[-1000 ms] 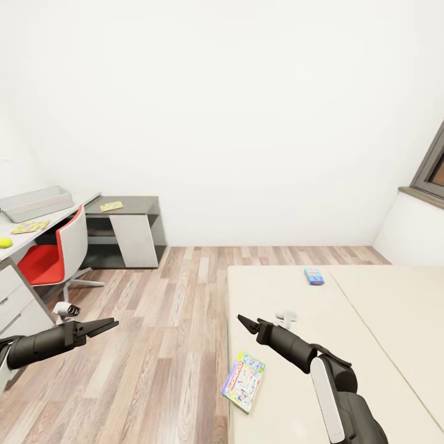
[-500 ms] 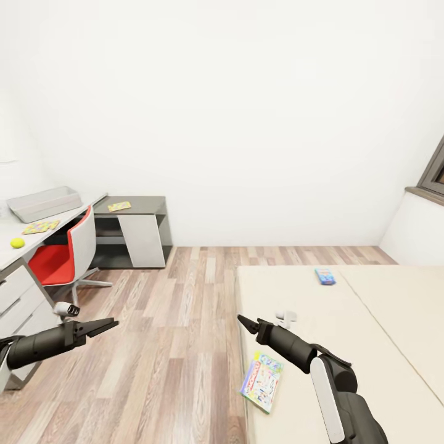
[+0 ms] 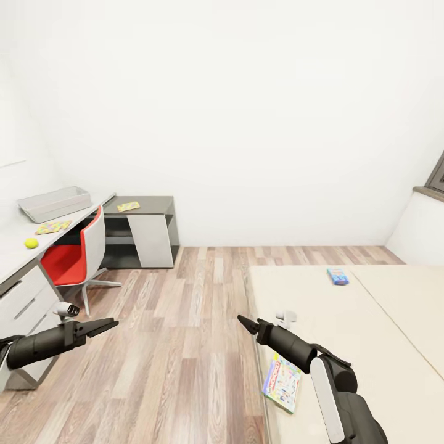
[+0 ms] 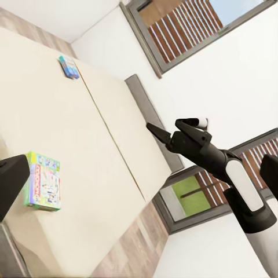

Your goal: Put all the toys in the child's room - the three board games (two on the bed and one on the table), the two jigsaw puzzles on the table, and the tennis ball on the table - inside the toy box on the table in the child's room.

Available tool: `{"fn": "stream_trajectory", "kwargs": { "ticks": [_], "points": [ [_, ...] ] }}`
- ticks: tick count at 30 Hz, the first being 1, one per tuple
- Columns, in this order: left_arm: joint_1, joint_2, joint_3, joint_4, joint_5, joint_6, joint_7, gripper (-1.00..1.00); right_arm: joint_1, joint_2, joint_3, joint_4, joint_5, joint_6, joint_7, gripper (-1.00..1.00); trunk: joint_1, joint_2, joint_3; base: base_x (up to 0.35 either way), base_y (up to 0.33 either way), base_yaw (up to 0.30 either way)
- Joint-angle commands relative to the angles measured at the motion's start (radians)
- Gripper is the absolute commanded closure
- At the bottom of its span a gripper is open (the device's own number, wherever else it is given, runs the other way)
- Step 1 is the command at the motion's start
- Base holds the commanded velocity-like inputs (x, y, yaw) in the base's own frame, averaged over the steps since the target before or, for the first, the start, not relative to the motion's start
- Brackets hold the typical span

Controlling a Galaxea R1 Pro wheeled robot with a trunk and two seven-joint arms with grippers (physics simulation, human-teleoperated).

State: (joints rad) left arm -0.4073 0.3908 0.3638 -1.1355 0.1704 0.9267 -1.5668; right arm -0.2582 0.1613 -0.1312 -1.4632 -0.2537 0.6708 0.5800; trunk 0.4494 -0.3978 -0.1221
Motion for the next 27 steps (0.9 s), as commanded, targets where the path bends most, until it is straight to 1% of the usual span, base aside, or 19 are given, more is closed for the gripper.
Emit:
{"fn": "stream_trajectory", "kwargs": {
  "ticks": [1,24,27],
  "points": [
    [-0.001,0.0,0.0,0.0,0.0,0.011,-0.004,-1.0,-0.001,0.001,-0.003,-0.001,-0.003,0.007,0.003,-1.0,0.001,-0.002,-0.002,0.0,0.261,0.0],
    [-0.001,0.0,0.0,0.0,0.0,0.011,-0.004,-1.0,-0.001,0.001,-0.002,-0.002,-0.007,0.007,0.003,-1.0,0.001,-0.002,-0.002,0.0,0.261,0.0],
    [-0.001,0.0,0.0,0.0,0.0,0.01,-0.004,-1.0,-0.001,0.001,-0.003,-0.002,-0.007,0.007,0.003,-1.0,0.001,-0.002,-0.002,0.057,0.264,-0.064]
  ]
}}
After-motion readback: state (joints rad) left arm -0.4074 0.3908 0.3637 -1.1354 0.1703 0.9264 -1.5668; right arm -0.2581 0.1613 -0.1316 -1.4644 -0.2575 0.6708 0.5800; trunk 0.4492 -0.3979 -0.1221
